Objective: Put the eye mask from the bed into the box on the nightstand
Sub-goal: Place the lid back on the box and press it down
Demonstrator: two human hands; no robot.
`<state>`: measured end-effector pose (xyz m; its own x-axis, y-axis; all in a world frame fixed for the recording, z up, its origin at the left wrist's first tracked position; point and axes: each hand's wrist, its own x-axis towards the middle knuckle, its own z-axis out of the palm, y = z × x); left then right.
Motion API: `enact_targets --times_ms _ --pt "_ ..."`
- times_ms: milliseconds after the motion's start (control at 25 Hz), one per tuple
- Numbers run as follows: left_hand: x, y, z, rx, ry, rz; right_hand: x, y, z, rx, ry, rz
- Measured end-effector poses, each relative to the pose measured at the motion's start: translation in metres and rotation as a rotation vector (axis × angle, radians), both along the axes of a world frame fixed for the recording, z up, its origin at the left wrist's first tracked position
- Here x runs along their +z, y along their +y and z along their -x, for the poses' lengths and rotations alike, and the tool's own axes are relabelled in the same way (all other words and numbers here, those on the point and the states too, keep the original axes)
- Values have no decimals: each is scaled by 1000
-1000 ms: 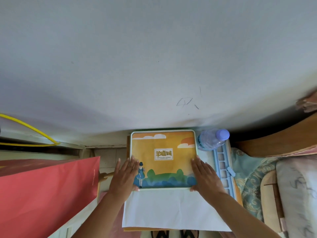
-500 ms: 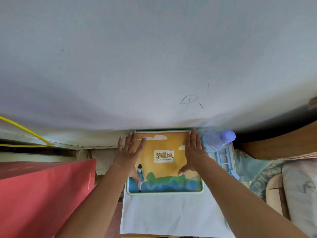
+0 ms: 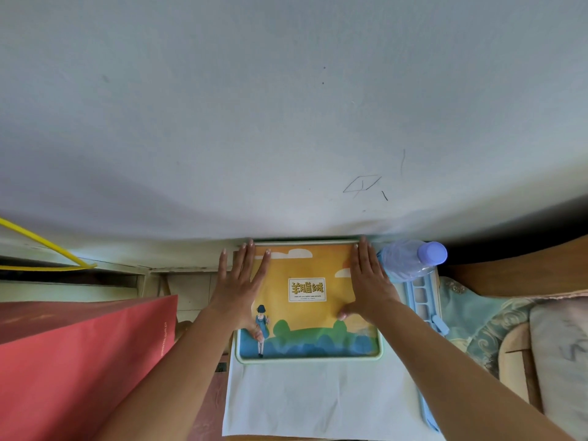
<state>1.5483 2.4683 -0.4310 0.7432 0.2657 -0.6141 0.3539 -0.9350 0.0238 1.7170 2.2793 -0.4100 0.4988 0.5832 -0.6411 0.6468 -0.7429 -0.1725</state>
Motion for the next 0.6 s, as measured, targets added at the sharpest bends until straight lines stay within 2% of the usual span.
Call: enact_targets --times_ms 600 --pt "-2 -8 -12 50 117 -20 -10 4 -1 -3 -15 9"
